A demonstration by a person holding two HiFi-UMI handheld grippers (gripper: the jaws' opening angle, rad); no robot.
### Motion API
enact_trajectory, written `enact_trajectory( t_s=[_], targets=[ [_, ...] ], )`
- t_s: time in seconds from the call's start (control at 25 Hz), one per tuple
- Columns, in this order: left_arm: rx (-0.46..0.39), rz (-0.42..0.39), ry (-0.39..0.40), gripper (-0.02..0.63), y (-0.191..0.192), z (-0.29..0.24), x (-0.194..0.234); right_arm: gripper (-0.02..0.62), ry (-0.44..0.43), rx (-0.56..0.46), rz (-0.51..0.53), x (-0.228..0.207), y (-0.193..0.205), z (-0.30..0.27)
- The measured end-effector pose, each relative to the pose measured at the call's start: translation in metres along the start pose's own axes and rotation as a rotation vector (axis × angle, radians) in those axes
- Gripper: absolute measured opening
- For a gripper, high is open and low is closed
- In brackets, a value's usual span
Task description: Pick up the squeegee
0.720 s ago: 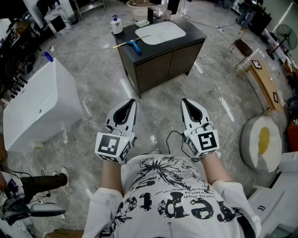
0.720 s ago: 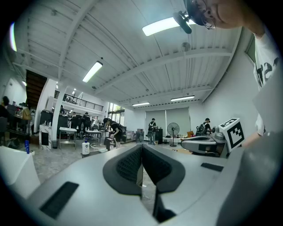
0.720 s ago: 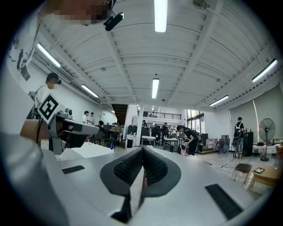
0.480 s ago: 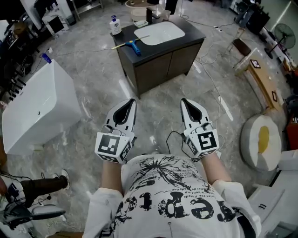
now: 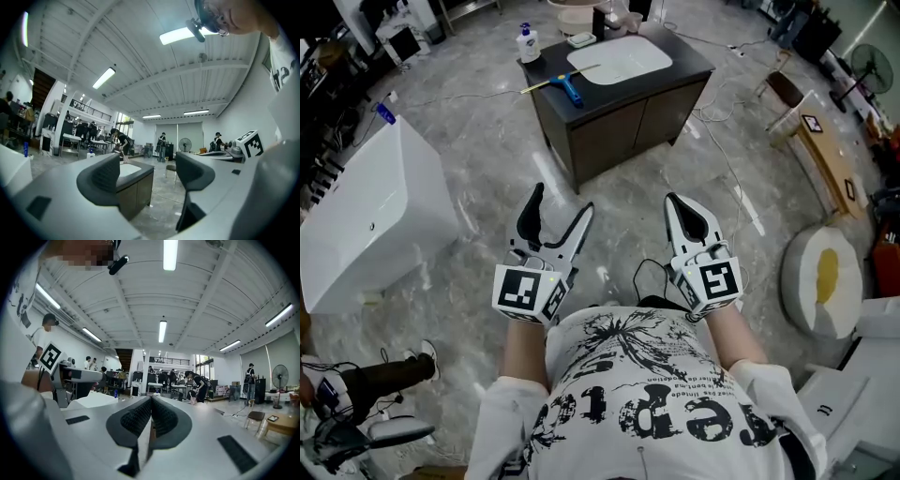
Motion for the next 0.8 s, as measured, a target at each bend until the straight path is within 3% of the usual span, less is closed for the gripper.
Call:
enact_trajectory(
  t_s=[0.04,0.2,0.44,0.8],
  targets=[
    [-0.018,-0.009,-0.014,0.359,-0.001,-0.002,0.001,0.015,0.003,0.003,-0.003,-0.002,0.002,-0.002],
    [-0.010,-0.056,-0.029,0.359,0.000,-0.016,0.002,0.015,0.015,0.016,-0.023,-0.017,0.007,-0.010],
    [0.027,-0.059,-0.053,0.359,0.019,-0.053,0.004,0.015,-0.002,0.015,-0.053,-0.056,0.022,-0.038],
    [0.059,-0.100,-0.200,0.357,0.023,-0.180,0.010,0.015,-0.122,-0.011,-0.040,-0.184,0.031,-0.128]
  ],
)
Point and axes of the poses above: the fingertips, and each gripper's own axes: z backward along the fingers, x to its left, y out of its underside, the point moved 4 cm from there along z, backward along the fingers, and after that the axes turned 10 degrees about -y, right-handed, at the moved point
